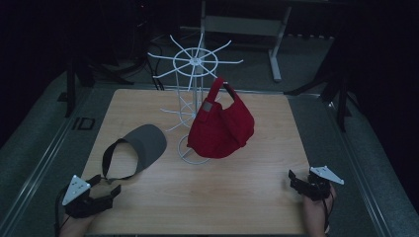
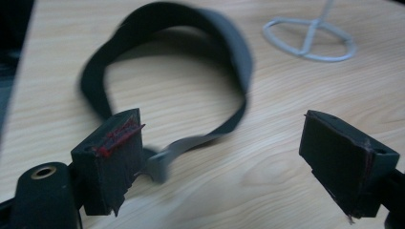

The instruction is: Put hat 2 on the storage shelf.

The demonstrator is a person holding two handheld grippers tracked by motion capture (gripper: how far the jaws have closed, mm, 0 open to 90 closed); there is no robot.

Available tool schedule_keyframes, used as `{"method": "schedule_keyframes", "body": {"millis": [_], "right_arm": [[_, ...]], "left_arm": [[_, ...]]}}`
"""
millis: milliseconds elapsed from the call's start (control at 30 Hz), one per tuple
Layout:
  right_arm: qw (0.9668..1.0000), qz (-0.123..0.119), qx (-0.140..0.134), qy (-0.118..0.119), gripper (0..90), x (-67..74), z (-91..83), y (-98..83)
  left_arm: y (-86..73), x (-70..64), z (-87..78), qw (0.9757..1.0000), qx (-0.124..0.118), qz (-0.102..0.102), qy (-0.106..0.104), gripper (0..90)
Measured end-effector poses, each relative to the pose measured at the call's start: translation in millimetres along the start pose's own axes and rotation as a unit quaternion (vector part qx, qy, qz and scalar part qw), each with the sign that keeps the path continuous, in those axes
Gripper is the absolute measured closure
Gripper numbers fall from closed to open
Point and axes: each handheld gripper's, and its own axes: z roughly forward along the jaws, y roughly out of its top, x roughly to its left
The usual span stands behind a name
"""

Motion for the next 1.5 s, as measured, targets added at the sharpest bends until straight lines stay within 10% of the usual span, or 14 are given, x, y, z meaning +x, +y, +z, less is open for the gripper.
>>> {"method": "schedule_keyframes", "body": {"millis": [367, 800, 1033, 1500], "right_arm": [[1.0, 0.002, -0.002, 0.002, 17.7, -0.5, -0.2, -0.2], [1.0, 0.005, -0.005, 0.005, 17.9, -1.0, -1.2, -0.6], [0.9999, 0.006, -0.01, 0.007, 18.0, -1.8, -1.5, -0.8], [0.9998, 0.013, -0.012, 0.011, 18.0, -3.2, -2.0, -1.1]], "left_arm": [[-1.5, 13.6, 15.7, 0.9967, 0.057, -0.002, 0.058, 24.2], [3.5, 9.7, 41.0, 0.9914, 0.111, 0.024, 0.065, 45.4], [7.3, 10.9, 46.1, 0.9911, 0.109, -0.01, 0.076, 80.9], [41.2, -7.3, 30.3, 0.995, 0.023, 0.036, 0.09, 86.2]]}}
